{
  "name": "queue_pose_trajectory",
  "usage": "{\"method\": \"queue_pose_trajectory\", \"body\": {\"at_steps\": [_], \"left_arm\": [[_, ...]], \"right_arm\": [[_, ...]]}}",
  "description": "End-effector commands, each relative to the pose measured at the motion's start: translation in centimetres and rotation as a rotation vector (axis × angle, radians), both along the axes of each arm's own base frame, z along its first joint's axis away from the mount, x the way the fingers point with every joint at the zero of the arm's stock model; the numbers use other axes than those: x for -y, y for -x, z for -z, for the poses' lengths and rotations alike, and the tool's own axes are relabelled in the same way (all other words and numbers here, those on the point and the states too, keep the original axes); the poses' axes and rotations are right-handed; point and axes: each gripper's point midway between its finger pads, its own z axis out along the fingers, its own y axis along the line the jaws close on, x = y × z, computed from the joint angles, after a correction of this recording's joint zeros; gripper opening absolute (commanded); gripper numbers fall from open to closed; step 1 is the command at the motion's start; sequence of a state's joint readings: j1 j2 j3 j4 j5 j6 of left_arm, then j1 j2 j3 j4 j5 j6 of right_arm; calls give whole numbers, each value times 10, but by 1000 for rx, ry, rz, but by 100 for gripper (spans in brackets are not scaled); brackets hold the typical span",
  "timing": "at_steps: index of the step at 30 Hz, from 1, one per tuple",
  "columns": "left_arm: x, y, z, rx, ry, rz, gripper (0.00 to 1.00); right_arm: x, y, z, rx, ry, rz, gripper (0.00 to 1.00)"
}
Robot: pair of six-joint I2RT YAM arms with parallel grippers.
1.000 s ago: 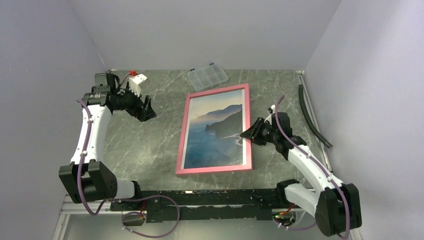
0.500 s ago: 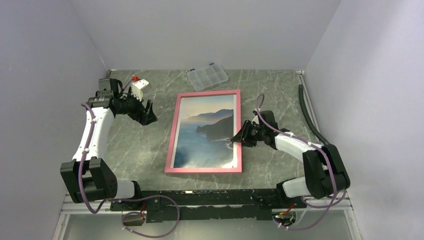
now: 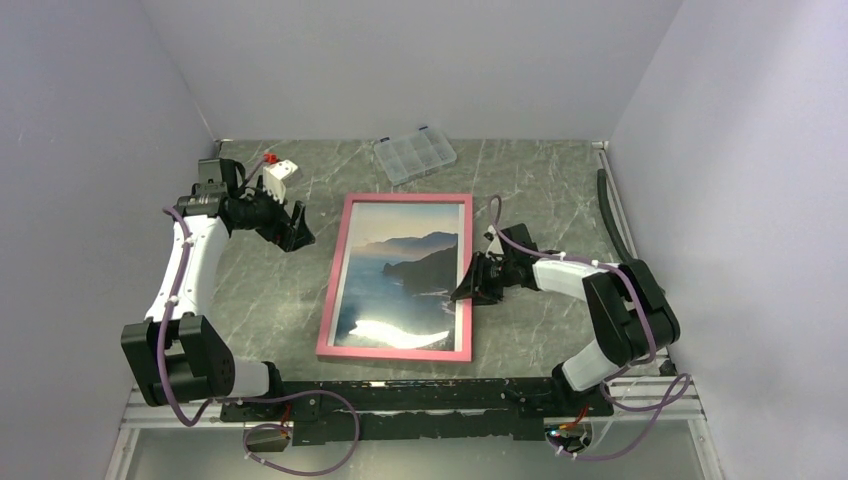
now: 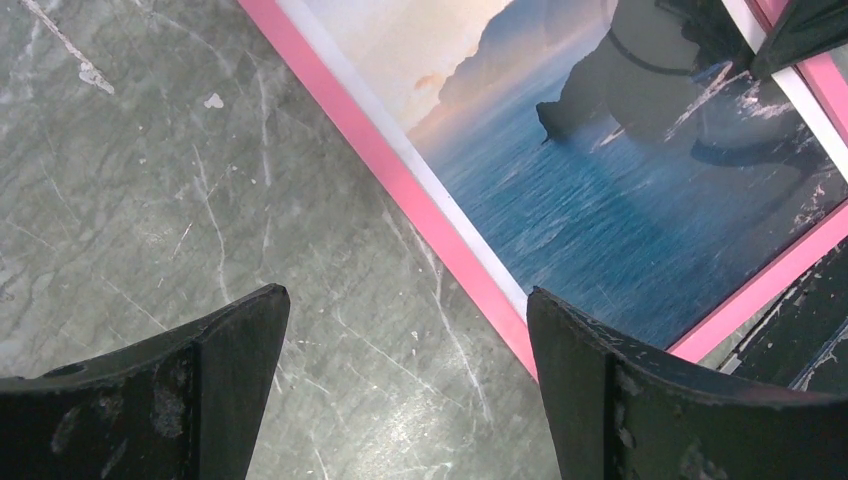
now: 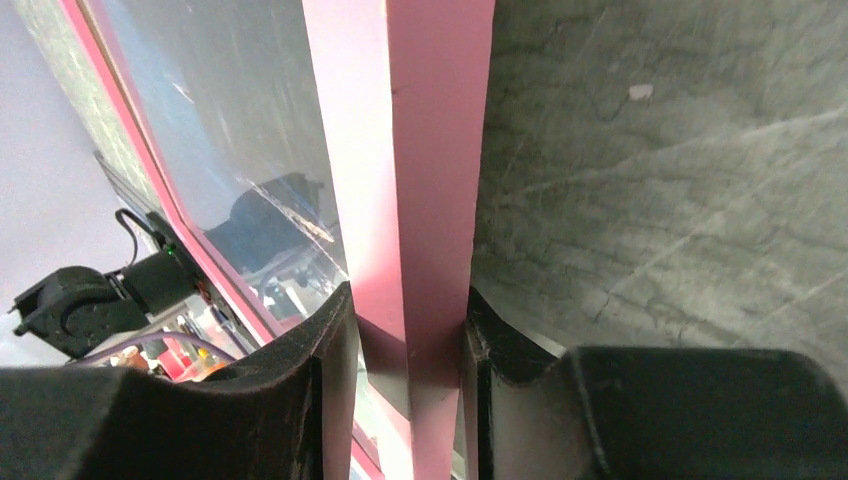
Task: Put the photo into the frame
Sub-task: Turn over the photo frame at the center of the board.
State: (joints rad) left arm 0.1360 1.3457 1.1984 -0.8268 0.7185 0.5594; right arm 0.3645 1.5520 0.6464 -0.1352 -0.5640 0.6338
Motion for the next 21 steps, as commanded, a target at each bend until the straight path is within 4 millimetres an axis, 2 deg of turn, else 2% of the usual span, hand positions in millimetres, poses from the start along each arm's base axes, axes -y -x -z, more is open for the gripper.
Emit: {"method": "queue_pose_trajectory", "body": {"at_steps": [1, 7, 13, 16, 19, 21], "left_arm": [[2, -4, -6, 26, 26, 8, 94], [2, -7, -2, -8, 37, -11, 94], [4, -2, 2, -50, 53, -10, 94], [2, -2, 3, -72, 60, -22, 94], [-4, -9, 4, -79, 67, -62, 94], [-11, -16, 10, -93, 81, -100, 94]], "right_arm": [[30, 14, 24, 23, 219, -66, 37], [41, -26, 0, 116, 302, 3, 59], [55, -45, -12, 154, 387, 50, 76], [67, -54, -21, 176, 441, 86, 79], [78, -73, -44, 259, 478, 172, 82], [88, -89, -68, 359, 501, 259, 94]]}}
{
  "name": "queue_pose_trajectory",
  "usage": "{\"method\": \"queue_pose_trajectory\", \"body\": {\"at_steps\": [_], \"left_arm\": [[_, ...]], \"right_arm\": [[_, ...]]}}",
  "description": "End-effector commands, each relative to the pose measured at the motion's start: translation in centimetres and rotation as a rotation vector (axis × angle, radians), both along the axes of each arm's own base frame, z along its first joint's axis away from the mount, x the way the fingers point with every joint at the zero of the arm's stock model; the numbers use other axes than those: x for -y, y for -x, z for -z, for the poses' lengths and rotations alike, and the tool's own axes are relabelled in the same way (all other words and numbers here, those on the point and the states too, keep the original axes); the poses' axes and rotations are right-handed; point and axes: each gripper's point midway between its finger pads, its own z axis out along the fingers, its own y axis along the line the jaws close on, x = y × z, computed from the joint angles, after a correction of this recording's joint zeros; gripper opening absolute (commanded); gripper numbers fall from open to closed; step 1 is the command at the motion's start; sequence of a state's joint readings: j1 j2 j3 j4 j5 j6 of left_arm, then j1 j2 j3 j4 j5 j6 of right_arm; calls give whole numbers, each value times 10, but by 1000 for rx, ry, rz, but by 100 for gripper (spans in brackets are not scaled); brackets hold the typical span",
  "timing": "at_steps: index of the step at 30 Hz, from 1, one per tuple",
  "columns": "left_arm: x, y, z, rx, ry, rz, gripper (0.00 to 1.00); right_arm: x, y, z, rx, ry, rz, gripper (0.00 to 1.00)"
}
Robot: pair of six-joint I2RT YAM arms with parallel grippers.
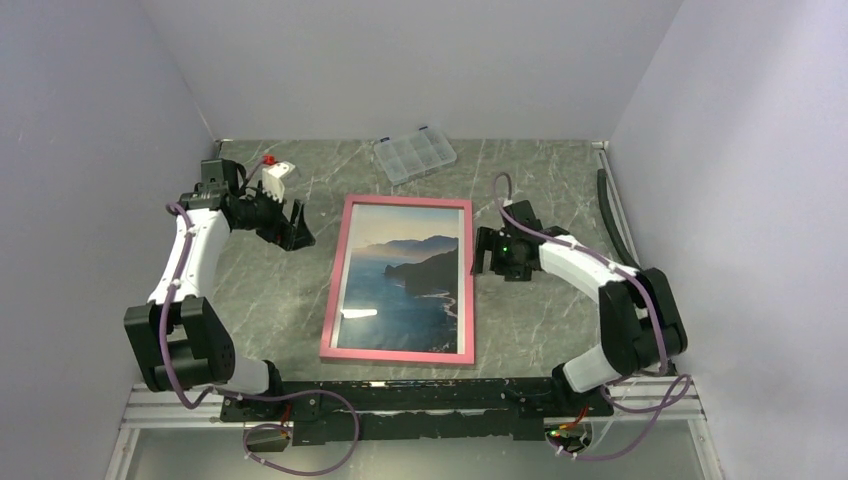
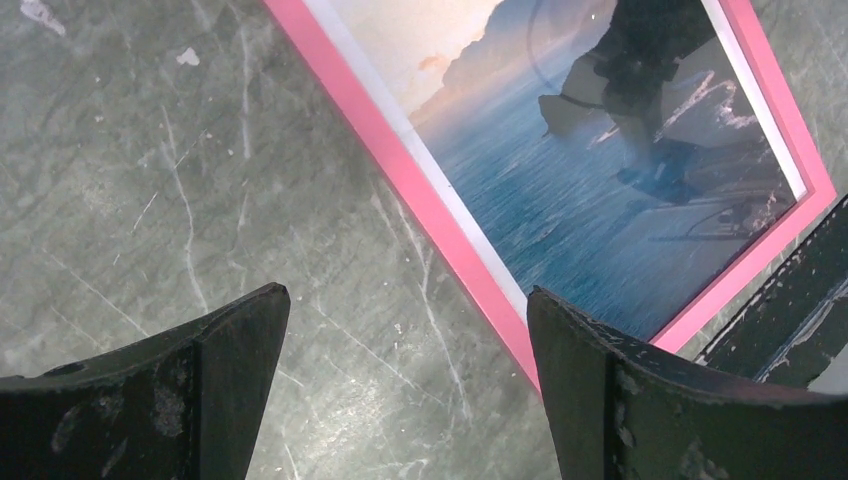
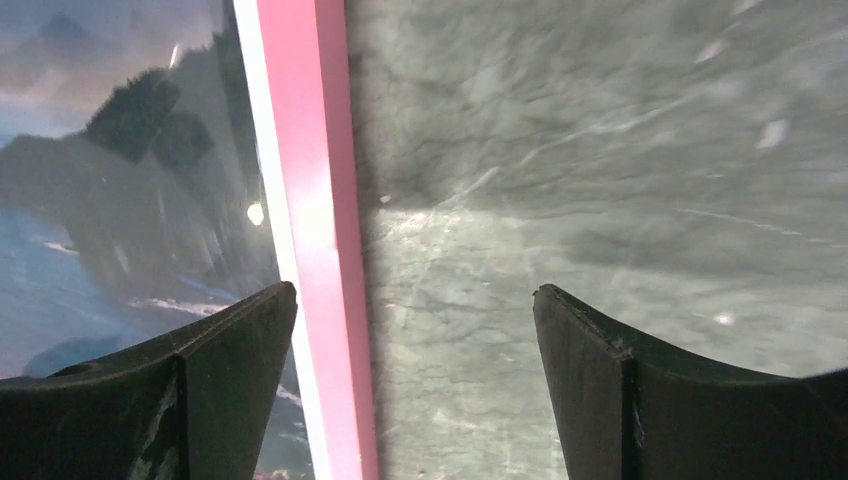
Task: Put the photo into the frame
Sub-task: Turn over the photo frame at the center of the board, then reset both arms
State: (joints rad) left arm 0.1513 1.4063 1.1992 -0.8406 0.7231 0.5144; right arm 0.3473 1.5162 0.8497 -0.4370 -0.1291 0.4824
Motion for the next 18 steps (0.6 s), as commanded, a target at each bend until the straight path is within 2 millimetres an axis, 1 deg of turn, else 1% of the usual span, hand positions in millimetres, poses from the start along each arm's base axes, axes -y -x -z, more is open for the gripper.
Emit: {"method": "queue_pose_trajectory", "body": {"at_steps": [1, 2, 4, 6, 7, 10, 11, 12, 14, 18], "left_arm": [[-13, -19, -3, 0, 46, -85, 94], [-18, -24, 3, -4, 47, -109, 94], [-30, -34, 18, -4, 47, -165, 94], [-40, -45, 33, 13, 52, -231, 94], [-44, -50, 40, 25, 62, -261, 94], [-61, -68, 66, 61, 68, -425, 94], [-62, -70, 73, 75, 62, -425, 94], [-60, -70, 80, 86, 63, -403, 94], [-61, -72, 93, 105, 58, -400, 94], [-73, -82, 106, 205, 34, -465, 95]], "right_arm": [[30, -47, -67, 299, 95, 154, 99], [40, -53, -80, 373, 125, 196, 100], [70, -63, -99, 492, 216, 326, 100], [102, -68, -110, 583, 316, 459, 100], [114, -70, -114, 632, 368, 490, 100], [148, -72, -108, 747, 541, 559, 100], [157, -72, -109, 781, 569, 611, 100], [166, -70, -105, 784, 602, 637, 100], [180, -68, -97, 783, 598, 687, 100], [204, -65, -86, 814, 558, 758, 100]]}}
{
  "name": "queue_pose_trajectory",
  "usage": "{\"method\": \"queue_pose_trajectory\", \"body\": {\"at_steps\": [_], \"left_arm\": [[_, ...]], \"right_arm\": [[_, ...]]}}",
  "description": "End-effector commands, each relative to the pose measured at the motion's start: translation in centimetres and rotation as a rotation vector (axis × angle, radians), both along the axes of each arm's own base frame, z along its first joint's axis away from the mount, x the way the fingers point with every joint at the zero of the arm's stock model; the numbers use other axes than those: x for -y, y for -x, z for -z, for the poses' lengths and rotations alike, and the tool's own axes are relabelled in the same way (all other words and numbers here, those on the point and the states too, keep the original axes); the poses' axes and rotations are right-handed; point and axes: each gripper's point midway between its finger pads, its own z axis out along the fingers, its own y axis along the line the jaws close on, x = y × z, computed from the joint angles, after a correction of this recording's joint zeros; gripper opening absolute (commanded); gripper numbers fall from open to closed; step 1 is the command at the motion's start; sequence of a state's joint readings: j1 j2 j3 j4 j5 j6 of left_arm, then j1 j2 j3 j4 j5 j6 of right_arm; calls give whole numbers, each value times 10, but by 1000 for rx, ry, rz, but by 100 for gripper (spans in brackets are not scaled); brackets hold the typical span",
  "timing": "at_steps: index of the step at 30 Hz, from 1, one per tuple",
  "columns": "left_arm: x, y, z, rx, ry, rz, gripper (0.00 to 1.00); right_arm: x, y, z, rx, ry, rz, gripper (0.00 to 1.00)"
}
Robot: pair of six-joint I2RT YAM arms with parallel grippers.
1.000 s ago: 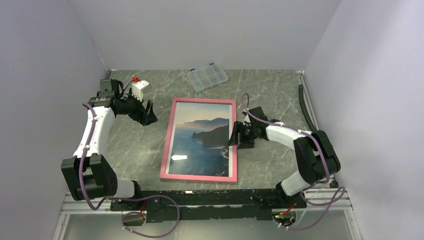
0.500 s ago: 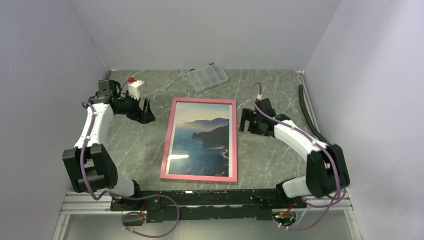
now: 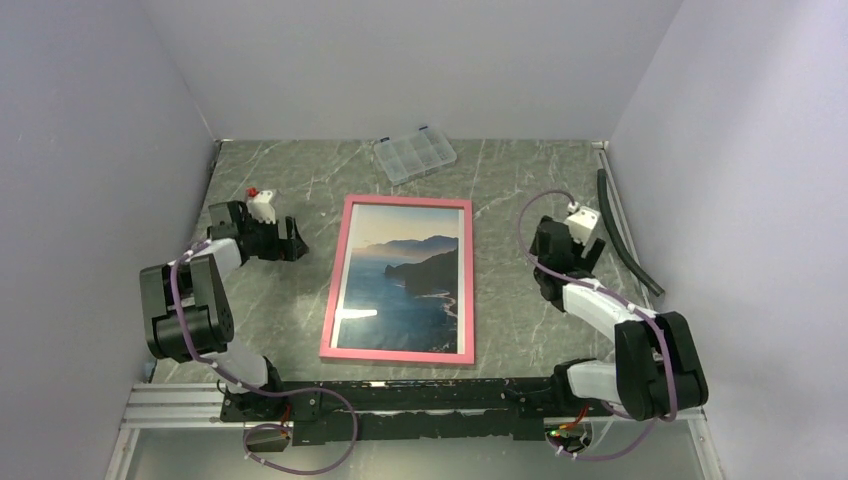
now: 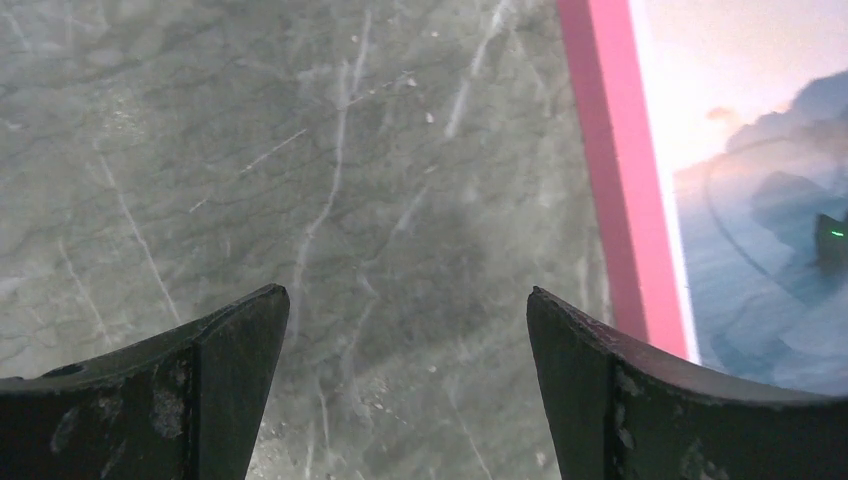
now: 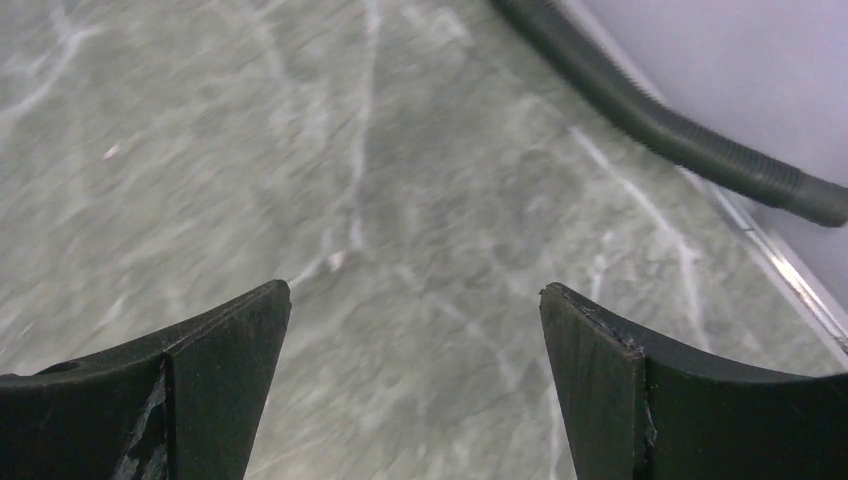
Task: Put the photo into the frame
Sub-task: Reset both arms
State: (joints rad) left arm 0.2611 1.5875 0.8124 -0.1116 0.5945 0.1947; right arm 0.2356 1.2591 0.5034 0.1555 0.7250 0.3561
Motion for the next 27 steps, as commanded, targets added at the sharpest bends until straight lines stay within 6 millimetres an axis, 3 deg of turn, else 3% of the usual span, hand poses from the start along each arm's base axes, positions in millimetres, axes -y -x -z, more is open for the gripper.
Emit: {"method": "queue_pose_trajectory", "body": {"at_steps": [1, 5, 10, 11, 15, 17, 20, 21, 23, 24, 27], "left_arm": [[-19, -37, -16, 249, -69, -99, 95], [-20, -38, -13, 312, -36, -149, 95], [-20, -37, -29, 437, -11, -200, 95], [-17, -29, -25, 476, -6, -205, 95], [-10, -14, -24, 578, -57, -192, 95], [-5, -16, -24, 631, -30, -186, 95], [-9, -23, -16, 551, -73, -211, 95], [-9, -29, -15, 549, -59, -215, 95], [-9, -30, -7, 478, -86, -228, 95], [-9, -32, -6, 487, -93, -234, 95], [-9, -31, -8, 484, -96, -237, 95]], "right_arm": [[35, -14, -36, 247, 10, 125, 100], [53, -6, -32, 321, 34, 167, 100], [61, -6, -20, 374, 24, 166, 100], [61, -7, -24, 401, 40, 150, 100], [50, -12, -27, 420, 33, 47, 100], [36, -11, -31, 454, 34, -61, 100], [19, -12, -27, 457, 56, -193, 100], [18, -14, -21, 451, 60, -200, 100], [19, -24, -30, 474, 74, -186, 100], [18, -29, -14, 380, 40, -187, 100], [22, -36, -9, 341, 30, -177, 100]]}}
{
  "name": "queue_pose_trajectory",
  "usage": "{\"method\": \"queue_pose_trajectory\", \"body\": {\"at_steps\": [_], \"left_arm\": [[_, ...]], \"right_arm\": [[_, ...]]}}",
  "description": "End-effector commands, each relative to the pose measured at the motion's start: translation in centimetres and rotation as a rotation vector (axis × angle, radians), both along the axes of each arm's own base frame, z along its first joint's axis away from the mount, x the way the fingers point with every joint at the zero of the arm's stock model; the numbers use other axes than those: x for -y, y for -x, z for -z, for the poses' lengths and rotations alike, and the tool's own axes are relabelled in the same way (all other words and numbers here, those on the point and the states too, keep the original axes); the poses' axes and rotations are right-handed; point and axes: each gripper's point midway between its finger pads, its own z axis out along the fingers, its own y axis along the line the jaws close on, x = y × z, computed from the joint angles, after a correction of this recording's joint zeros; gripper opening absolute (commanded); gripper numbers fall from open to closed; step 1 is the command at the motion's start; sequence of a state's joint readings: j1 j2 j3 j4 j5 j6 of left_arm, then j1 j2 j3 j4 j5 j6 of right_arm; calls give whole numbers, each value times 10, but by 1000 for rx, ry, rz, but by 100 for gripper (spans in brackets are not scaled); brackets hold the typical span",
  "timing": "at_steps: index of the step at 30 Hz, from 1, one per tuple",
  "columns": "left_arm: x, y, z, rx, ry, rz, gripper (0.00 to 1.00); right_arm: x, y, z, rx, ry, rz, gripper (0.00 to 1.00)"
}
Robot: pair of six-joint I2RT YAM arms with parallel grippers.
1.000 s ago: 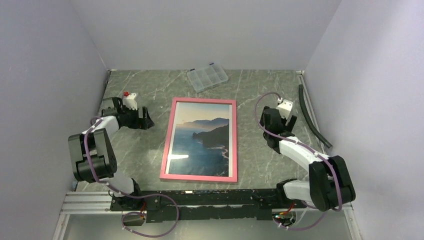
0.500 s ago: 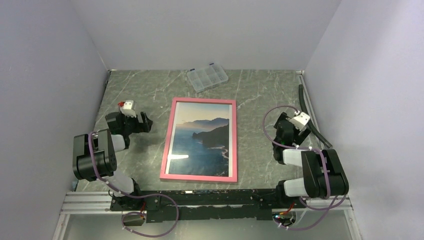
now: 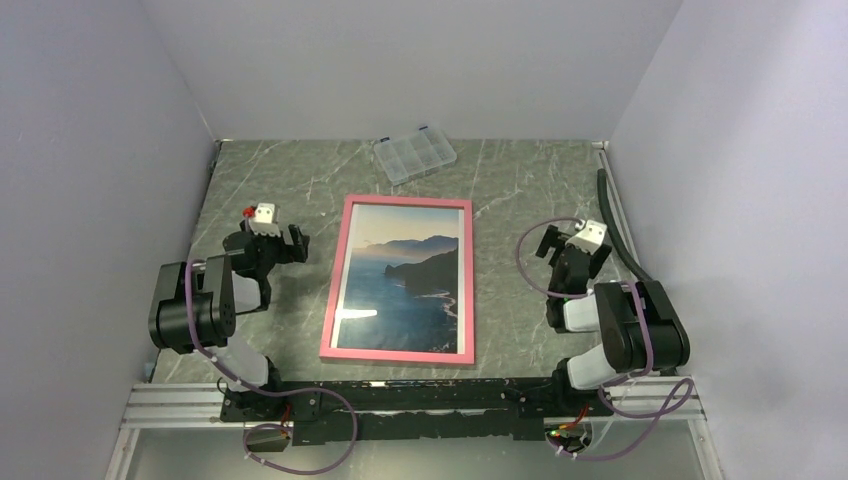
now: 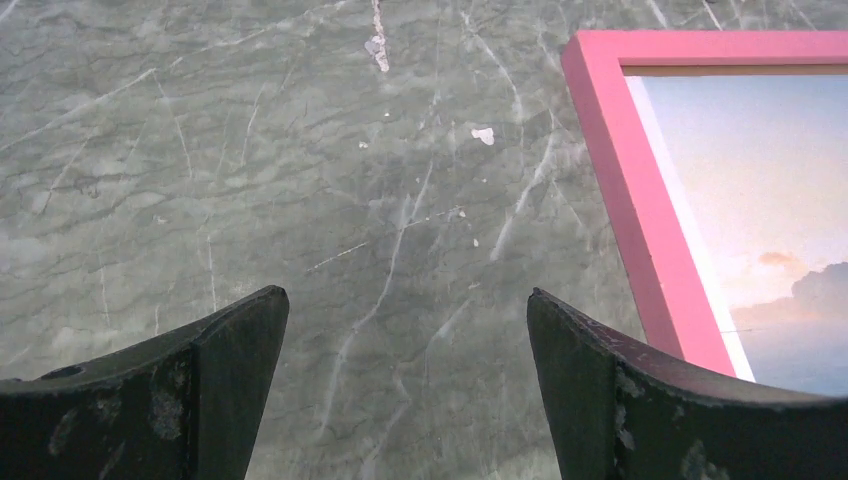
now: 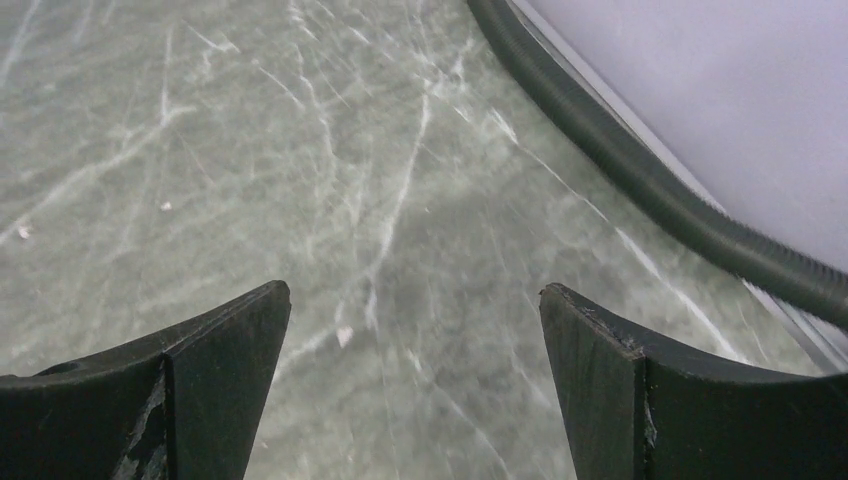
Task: Put the photo into the frame
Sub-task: Reset both arms
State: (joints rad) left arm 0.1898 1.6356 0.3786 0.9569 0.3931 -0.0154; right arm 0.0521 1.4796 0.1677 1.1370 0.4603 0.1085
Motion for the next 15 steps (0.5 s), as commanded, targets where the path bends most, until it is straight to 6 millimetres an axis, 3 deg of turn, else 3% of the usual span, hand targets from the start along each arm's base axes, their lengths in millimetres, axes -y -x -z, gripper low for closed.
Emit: {"method": "queue_pose_trajectory", "body": {"at_steps": [1, 15], "left_arm": [[-5, -5, -5, 10, -20, -38, 95], [-6, -6, -5, 19, -23, -40, 95]], "right_arm": [[-3, -24, -26, 75, 2, -48, 100], [-4, -23, -26, 68, 13, -43, 100]]}}
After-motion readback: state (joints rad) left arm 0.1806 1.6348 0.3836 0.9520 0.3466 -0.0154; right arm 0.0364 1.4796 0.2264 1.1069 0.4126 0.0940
